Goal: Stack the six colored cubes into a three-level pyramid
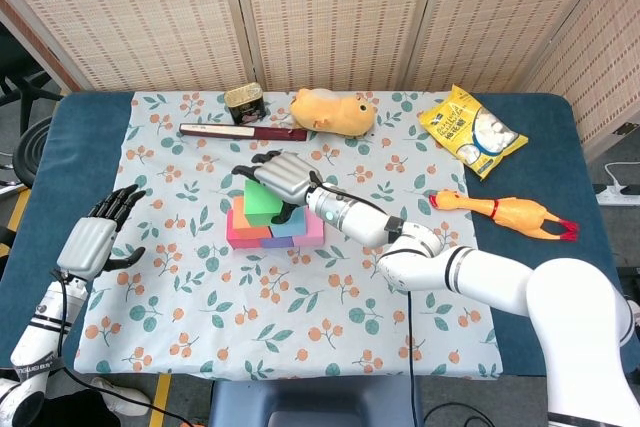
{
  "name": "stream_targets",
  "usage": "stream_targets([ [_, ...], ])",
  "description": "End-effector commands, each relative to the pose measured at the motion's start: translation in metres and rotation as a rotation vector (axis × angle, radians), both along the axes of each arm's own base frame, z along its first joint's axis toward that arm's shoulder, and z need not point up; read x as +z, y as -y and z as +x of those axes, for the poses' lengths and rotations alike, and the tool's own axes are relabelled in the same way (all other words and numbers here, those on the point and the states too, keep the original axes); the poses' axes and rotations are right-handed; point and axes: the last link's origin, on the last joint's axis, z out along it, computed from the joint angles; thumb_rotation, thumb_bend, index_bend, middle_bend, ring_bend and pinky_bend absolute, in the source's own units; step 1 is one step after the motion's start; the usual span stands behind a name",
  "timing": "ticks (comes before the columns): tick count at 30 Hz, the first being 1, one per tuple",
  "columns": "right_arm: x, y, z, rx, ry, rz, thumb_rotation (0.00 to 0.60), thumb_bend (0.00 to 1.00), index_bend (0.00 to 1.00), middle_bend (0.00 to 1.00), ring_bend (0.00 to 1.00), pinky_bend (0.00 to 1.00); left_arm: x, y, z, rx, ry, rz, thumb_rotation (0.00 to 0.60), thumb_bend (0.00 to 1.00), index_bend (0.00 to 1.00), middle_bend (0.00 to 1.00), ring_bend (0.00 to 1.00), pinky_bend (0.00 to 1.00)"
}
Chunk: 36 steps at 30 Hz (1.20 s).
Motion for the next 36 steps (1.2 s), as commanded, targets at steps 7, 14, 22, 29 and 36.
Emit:
stream_targets([
  [7,0.0025,0.0002,-0.0006,-0.006,0.010,0.000,0.600,0.08,0.00,0.22,0.02,0.06,-0.0005,-0.0005,0.0008,-0.004,0.000,0.000,0.600,0.30,0.00,0.00,0.00,0.14],
  [14,0.0019,0.0005,-0.0011,-0.012,0.012,0.003,0.600,0.02,0.00,0.20,0.00,0.03,-0.0009,-0.0009,0.0009,-0.003,-0.001,0.000,0.600,0.30,0.00,0.00,0.00,0.15],
  [22,0.0002,0.0007,-0.0009,-0.010,0.008,0.001,0.600,0.02,0.00,0.20,0.00,0.02,-0.0008,-0.0013,0.0012,-0.005,0.000,0.002,0.600,0.30,0.00,0.00,0.00,0.14],
  [29,-0.0011,0.0014,0.0007,-0.012,0.018,-0.001,0.600,0.02,0.05,0.23,0.01,0.02,-0.0009,-0.0015,0.0006,-0.003,-0.002,0.001,0.600,0.30,0.00,0.00,0.00,0.14],
  [36,-0.0016,0.0018,0.0008,-0.012,0.021,-0.002,0.600,0.06,0.12,0.27,0.03,0.02,-0.0014,-0.0018,0.0009,-0.004,0.001,0.000,0.600,0.30,0.00,0.00,0.00,0.15],
])
